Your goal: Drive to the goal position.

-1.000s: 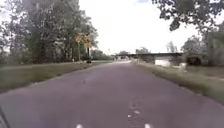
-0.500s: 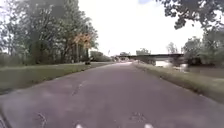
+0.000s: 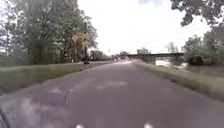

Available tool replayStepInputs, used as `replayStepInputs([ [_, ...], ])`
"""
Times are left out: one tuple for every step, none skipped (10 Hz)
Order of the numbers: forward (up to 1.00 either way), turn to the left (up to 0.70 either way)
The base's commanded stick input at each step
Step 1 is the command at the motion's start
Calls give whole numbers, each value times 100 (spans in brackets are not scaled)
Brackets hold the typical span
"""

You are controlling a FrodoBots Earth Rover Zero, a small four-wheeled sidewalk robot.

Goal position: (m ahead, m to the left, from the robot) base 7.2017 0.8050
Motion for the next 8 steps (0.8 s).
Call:
replayStepInputs([
  [100,0],
  [100,-27],
  [100,-27],
  [100,-5],
  [100,0],
  [100,0],
  [100,0],
  [100,0],
])
